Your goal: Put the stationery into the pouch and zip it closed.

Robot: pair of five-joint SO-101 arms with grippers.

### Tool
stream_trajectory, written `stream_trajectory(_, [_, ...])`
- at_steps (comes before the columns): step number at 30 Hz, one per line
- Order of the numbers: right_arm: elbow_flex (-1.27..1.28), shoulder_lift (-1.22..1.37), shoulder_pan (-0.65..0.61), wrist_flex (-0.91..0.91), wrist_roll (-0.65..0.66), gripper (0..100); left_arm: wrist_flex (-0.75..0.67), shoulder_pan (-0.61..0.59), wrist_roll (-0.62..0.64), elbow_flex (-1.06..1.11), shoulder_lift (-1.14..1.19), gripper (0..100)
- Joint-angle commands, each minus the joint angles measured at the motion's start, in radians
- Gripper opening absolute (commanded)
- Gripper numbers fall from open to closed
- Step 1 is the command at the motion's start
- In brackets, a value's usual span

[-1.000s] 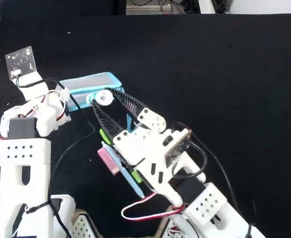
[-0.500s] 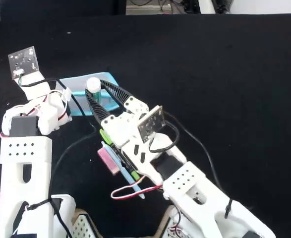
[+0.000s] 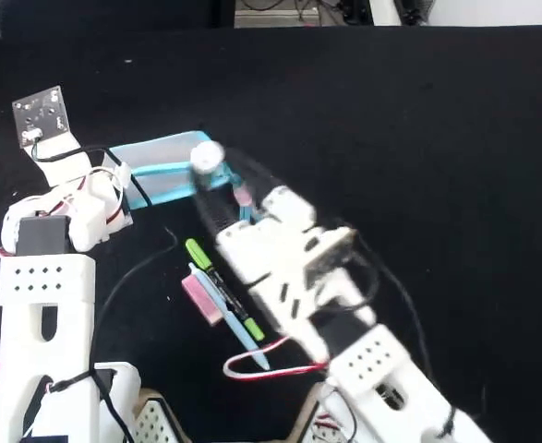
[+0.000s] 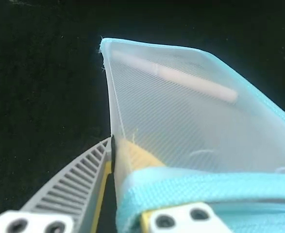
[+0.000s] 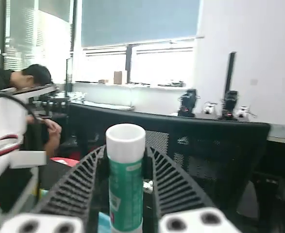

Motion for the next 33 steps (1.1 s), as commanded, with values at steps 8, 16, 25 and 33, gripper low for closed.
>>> stream_trajectory(8, [-0.622,0.042,0.425,1.356,-0.054,1.1,-0.008,0.005,0.006,-0.015,-0.003,3])
stream_trajectory(16, [-0.487,0.334,0.465,1.287,-0.054,1.1,-0.006,0.001,0.006,-0.015,-0.003,3])
stream_trajectory(25, [-0.509,0.768,0.470,1.174,-0.060,1.2,-0.006,0.001,0.006,-0.015,-0.003,3])
stream_trajectory(33, [-0.771,1.173,0.470,1.372,-0.061,3.2,-0.005,-0.001,0.006,-0.015,-0.003,3])
